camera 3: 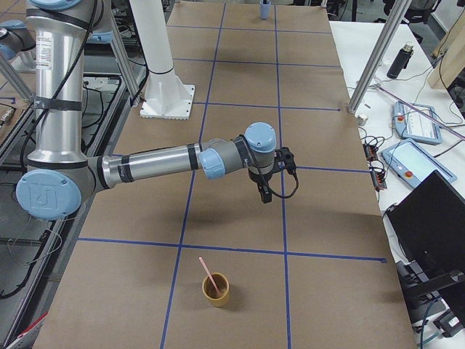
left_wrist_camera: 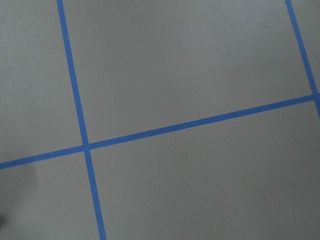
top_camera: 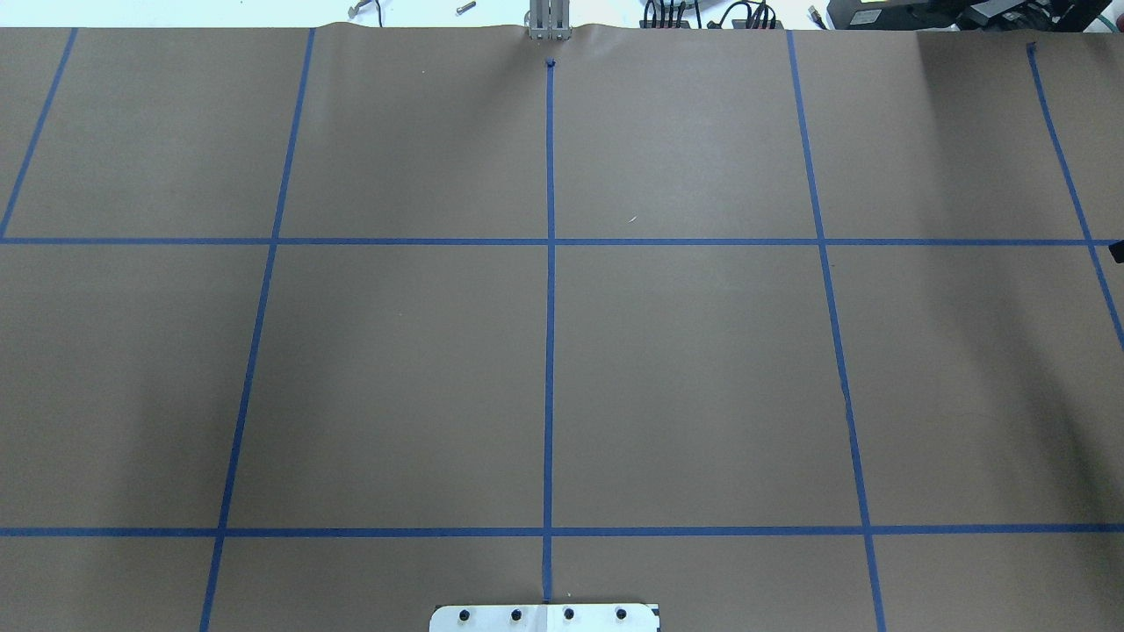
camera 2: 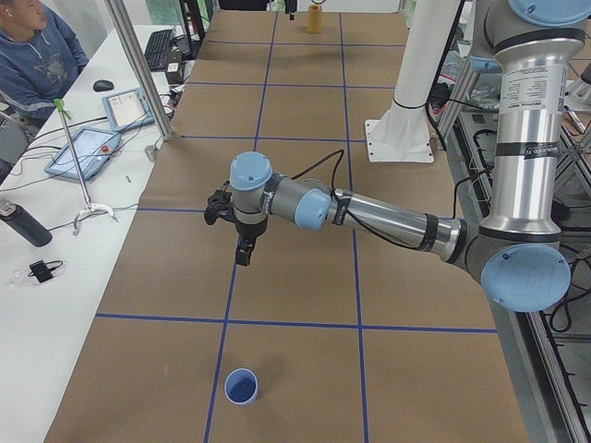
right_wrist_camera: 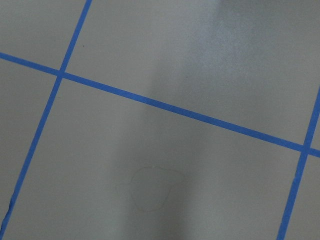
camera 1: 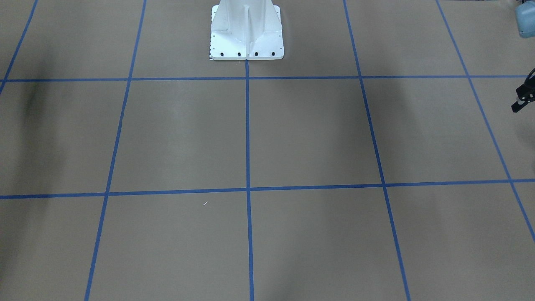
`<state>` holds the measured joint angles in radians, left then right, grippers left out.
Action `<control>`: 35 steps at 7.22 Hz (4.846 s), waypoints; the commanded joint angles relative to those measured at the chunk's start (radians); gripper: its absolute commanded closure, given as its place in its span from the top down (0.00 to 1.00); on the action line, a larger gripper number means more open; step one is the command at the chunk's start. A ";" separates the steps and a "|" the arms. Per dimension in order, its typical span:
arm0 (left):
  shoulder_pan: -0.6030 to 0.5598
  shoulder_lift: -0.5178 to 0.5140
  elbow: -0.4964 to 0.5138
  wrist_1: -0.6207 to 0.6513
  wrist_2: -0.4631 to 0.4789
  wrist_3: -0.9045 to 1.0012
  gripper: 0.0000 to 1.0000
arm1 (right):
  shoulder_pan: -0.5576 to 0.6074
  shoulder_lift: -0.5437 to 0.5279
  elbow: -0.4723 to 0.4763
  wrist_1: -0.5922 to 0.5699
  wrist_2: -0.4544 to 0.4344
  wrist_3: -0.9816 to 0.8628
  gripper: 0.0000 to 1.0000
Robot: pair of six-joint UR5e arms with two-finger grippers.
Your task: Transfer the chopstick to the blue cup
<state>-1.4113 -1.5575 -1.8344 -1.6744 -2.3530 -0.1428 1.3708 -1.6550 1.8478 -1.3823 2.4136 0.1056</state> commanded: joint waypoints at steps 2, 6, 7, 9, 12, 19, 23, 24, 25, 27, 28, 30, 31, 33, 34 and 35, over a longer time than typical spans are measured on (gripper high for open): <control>0.000 0.002 0.004 0.001 0.000 0.005 0.98 | -0.013 0.000 -0.002 0.000 -0.005 -0.001 1.00; 0.000 0.002 0.027 -0.019 -0.005 0.006 0.98 | -0.016 0.014 -0.029 -0.001 -0.002 -0.003 1.00; 0.006 0.002 0.043 -0.021 -0.035 0.005 0.98 | -0.016 0.015 -0.027 -0.001 -0.002 -0.003 1.00; 0.020 0.031 0.050 -0.030 -0.052 0.011 0.98 | -0.018 0.008 -0.027 0.093 -0.002 0.000 1.00; -0.068 0.051 0.230 -0.107 -0.041 0.322 0.98 | -0.021 -0.035 -0.047 0.183 0.001 0.016 1.00; -0.331 -0.144 0.683 -0.111 -0.052 0.388 0.98 | -0.056 -0.019 -0.049 0.184 0.019 0.101 1.00; -0.181 -0.076 0.678 -0.416 -0.005 0.112 0.98 | -0.070 -0.019 -0.047 0.186 0.019 0.120 1.00; -0.181 -0.075 0.687 -0.413 0.020 0.115 0.98 | -0.072 -0.019 -0.048 0.186 0.019 0.120 1.00; -0.179 -0.076 0.702 -0.415 0.026 0.115 0.98 | -0.072 -0.019 -0.052 0.184 0.019 0.120 1.00; -0.151 -0.075 0.710 -0.415 0.031 0.114 0.98 | -0.078 -0.019 -0.052 0.184 0.018 0.120 1.00; -0.128 -0.076 0.710 -0.415 0.032 0.111 0.98 | -0.079 -0.020 -0.053 0.184 0.018 0.120 1.00; -0.114 -0.082 0.713 -0.413 0.032 0.111 0.96 | -0.082 -0.019 -0.058 0.184 0.018 0.120 1.00; -0.112 -0.084 0.733 -0.418 0.034 0.114 0.92 | -0.082 -0.016 -0.059 0.184 0.018 0.120 1.00; -0.112 -0.081 0.738 -0.420 0.060 0.117 0.63 | -0.082 -0.014 -0.065 0.184 0.018 0.120 1.00; -0.110 -0.082 0.730 -0.418 0.067 0.117 0.08 | -0.082 -0.014 -0.065 0.184 0.018 0.120 1.00; -0.112 -0.087 0.730 -0.415 0.067 0.117 0.00 | -0.084 -0.012 -0.065 0.187 0.018 0.120 1.00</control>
<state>-1.5226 -1.6408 -1.1021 -2.0921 -2.2912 -0.0263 1.2880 -1.6688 1.7831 -1.1973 2.4313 0.2255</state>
